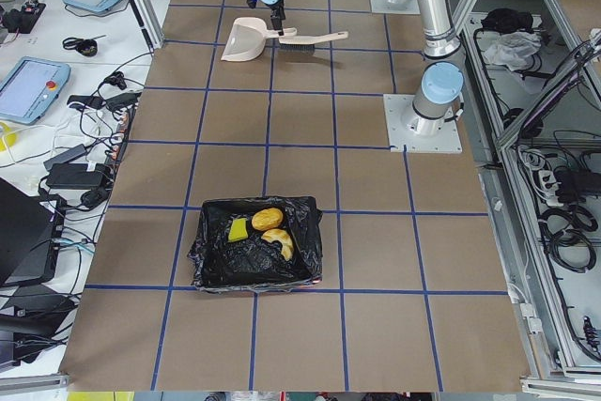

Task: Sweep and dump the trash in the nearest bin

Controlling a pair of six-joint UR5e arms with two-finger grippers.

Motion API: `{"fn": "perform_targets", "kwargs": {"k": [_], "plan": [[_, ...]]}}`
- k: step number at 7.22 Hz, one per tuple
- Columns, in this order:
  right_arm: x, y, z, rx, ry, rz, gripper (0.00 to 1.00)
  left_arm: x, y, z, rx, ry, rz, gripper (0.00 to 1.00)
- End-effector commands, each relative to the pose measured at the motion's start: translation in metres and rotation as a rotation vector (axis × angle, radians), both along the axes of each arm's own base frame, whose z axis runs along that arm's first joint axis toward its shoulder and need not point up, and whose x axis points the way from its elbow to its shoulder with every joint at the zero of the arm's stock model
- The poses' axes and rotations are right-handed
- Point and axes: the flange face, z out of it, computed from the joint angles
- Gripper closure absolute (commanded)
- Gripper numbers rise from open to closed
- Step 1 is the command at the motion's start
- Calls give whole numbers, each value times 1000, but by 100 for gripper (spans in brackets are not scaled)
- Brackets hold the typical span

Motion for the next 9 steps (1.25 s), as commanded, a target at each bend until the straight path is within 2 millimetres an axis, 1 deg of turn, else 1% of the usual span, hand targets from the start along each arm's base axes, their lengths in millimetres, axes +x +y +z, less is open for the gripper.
{"fn": "perform_targets", "kwargs": {"k": [1, 2, 3, 4, 5, 6, 7, 8, 9], "plan": [[0, 0, 0, 1, 3, 0, 1, 49, -24, 52, -79, 19, 71, 0], [0, 1, 0, 4, 4, 0, 1, 86, -35, 81, -127, 35, 68, 0], [0, 1, 0, 6, 4, 0, 1, 134, -44, 118, -180, 44, -8, 0], [0, 1, -1, 7, 4, 1, 1, 180, -41, 158, -187, 47, -36, 0], [0, 5, 6, -8, -5, 2, 0, 210, -26, 198, -184, 5, -149, 0], [0, 4, 11, -27, -5, -7, 0, 221, 2, 230, -169, -54, -237, 0], [-1, 3, 6, -18, 6, -14, 0, 225, 22, 245, -189, -61, -163, 0], [-1, 4, 8, -22, 7, -8, 0, 228, 37, 251, -205, -51, -34, 0], [0, 8, 18, -42, 8, 15, 0, 245, 46, 263, -227, -48, 11, 0]]}}
